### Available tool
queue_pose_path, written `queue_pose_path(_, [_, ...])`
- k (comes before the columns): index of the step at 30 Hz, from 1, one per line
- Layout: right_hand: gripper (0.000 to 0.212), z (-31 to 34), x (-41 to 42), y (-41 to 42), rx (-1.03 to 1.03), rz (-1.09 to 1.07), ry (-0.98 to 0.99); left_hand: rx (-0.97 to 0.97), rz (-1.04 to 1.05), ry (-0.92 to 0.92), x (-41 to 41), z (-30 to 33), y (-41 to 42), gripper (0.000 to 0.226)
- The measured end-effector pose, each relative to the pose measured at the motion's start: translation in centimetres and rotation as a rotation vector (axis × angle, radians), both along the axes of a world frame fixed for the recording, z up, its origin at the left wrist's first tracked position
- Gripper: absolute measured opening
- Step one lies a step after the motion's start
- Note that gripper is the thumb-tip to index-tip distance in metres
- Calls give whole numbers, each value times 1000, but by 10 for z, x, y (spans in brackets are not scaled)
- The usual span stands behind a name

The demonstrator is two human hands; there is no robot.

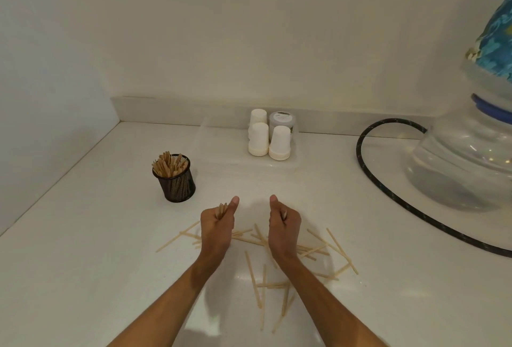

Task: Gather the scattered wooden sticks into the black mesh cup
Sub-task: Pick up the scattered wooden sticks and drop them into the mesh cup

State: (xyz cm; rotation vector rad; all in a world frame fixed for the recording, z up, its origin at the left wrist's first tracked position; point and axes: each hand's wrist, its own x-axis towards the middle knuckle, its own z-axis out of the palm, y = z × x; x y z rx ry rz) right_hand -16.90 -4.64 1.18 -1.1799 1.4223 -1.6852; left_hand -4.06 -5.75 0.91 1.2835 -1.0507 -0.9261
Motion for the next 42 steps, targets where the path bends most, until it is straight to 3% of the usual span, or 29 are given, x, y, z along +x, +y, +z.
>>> queue_pose_path(8, [57, -10, 3, 3, 102, 69, 76, -10, -70, -101, 0, -17, 6, 55])
queue_pose_path(12, [56, -7, 3, 2, 48, 50, 38, -48, -17, -52, 1, -9, 0, 59])
queue_pose_path(27, [55, -11, 8, 5, 130, 80, 45, 97, -59, -50, 0, -20, 4, 62])
queue_pose_path(34, [59, 34, 21, -30, 87, 182, -171, -68, -69, 27, 28, 25, -19, 64])
queue_pose_path(42, [58, 65, 69, -83, 93, 282, -239, -296, 65, -128, 93, 78, -65, 61])
